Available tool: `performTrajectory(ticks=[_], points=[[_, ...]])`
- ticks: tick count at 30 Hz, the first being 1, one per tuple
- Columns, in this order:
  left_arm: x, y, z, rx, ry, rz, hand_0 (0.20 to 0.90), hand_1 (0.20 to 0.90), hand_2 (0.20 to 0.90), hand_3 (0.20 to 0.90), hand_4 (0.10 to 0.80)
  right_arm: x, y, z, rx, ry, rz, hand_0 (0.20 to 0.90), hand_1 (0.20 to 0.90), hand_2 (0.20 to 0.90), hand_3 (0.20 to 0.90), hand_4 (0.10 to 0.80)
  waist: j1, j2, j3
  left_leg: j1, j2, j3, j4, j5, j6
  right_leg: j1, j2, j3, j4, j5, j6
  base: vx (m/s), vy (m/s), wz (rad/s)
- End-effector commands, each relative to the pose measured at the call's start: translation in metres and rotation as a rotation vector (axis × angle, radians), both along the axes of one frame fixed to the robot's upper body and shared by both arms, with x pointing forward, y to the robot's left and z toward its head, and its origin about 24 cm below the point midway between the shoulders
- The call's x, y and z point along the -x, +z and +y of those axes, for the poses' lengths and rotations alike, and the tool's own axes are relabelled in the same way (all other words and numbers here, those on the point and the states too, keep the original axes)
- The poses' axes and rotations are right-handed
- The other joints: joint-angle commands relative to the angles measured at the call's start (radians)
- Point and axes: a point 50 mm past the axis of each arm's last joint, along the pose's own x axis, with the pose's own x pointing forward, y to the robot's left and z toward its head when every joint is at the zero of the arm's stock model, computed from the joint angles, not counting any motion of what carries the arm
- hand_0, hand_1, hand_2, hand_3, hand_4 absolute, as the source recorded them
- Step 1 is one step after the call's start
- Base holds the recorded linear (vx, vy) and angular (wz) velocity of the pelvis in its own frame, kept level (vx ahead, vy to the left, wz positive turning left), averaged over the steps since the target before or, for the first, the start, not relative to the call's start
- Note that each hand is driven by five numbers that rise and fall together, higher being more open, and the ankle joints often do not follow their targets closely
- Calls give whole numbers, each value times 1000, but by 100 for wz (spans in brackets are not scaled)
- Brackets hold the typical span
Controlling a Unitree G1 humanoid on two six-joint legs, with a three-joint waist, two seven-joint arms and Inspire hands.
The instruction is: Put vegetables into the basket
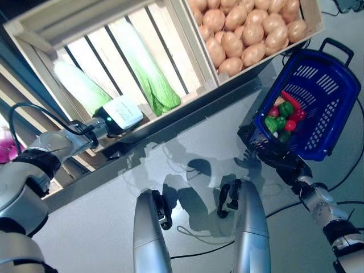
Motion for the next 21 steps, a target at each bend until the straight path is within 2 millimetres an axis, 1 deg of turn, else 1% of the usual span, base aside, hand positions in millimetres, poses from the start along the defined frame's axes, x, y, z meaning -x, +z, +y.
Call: performTrajectory(ticks=[1,2,3,4,8,9,10,11,12,13,14,15,16,18,19,21], points=[[4,46,20,93,2,-202,300,300,300,300,400,-7,32,-13,-1,-63,-187,900,900,900,900,800,-9,22,-34,151,-34,61,-163,-19,88,201,12,33,-207,62,-1,74,-24,2],[4,46,18,115,-21,-208,300,300,300,300,400,-5,27,-12,-2,-60,-173,900,900,900,900,800,-9,22,-45,185,-38,63,-191,-17,87,232,15,33,-231,62,0,42,-20,-1],[5,46,17,121,-26,-213,300,300,300,300,400,-4,26,-11,-2,-58,-170,900,900,900,900,800,-9,22,-47,181,-37,63,-179,-21,91,226,12,36,-219,57,-4,40,-26,-4],[6,47,14,156,-51,-234,300,300,300,300,400,-2,22,-10,-2,-52,-159,900,900,900,900,800,-9,22,-56,209,-38,67,-203,-18,91,254,12,34,-240,59,-3,25,-31,-4],[11,56,6,305,-151,-325,300,300,300,300,400,8,7,-3,2,-20,-135,900,900,900,900,800,-8,21,-83,347,-48,86,-342,18,83,389,20,16,-368,88,11,70,-48,1],[14,63,-2,409,-223,-388,300,300,300,300,400,12,1,5,11,11,-140,900,900,900,900,800,-5,18,-102,404,-56,94,-405,39,81,445,27,9,-425,102,17,63,-62,11],[15,63,-4,425,-231,-394,300,300,300,300,400,14,-2,8,13,16,-137,900,900,900,900,800,-4,17,-107,429,-60,97,-431,49,82,470,31,6,-450,109,19,90,-83,12],[18,67,-12,495,-292,-422,300,300,300,300,400,18,-7,16,29,39,-141,900,900,900,900,800,-2,15,-120,472,-67,100,-478,66,83,514,38,2,-494,121,23,80,-57,0],[20,68,-14,534,-310,-433,300,300,300,300,400,19,-8,20,42,50,-144,900,900,900,900,800,-2,14,-122,503,-71,103,-512,78,83,544,42,-1,-525,130,26,90,-73,0],[23,71,-21,619,-350,-446,300,300,300,300,400,20,-9,27,74,53,-151,900,900,900,900,800,3,11,-138,545,-79,106,-562,95,82,584,49,-7,-573,140,32,109,-83,1],[27,74,-29,771,-404,-455,300,300,300,300,400,22,-12,36,104,50,-156,900,900,900,900,800,7,8,-155,604,-89,110,-628,120,84,643,57,-17,-639,160,40,126,-93,4],[29,74,-33,835,-428,-455,300,300,300,300,400,22,-13,41,101,47,-160,900,900,900,900,800,13,5,-166,626,-92,108,-655,131,82,668,62,-22,-671,168,43,136,-96,-2],[33,70,-38,935,-463,-450,300,300,300,300,400,23,-13,49,122,37,-170,900,900,900,900,800,19,3,-179,666,-97,107,-702,150,80,711,71,-30,-724,184,47,129,-83,-15],[40,58,-45,1110,-496,-420,300,300,300,300,400,23,-12,63,250,57,-200,900,900,900,900,800,25,2,-206,762,-108,119,-818,197,75,805,89,-47,-843,222,57,159,-78,-13],[45,53,-49,1204,-516,-396,300,300,300,300,400,21,-7,71,314,77,-227,900,900,900,900,800,29,2,-219,806,-117,125,-879,223,71,850,100,-55,-908,244,62,164,-67,-7],[51,49,-56,1365,-543,-337,300,300,300,300,400,16,0,81,372,133,-249,900,900,900,900,800,37,-1,-247,889,-132,137,-995,267,65,934,120,-67,-1024,282,72,149,-69,-14]])
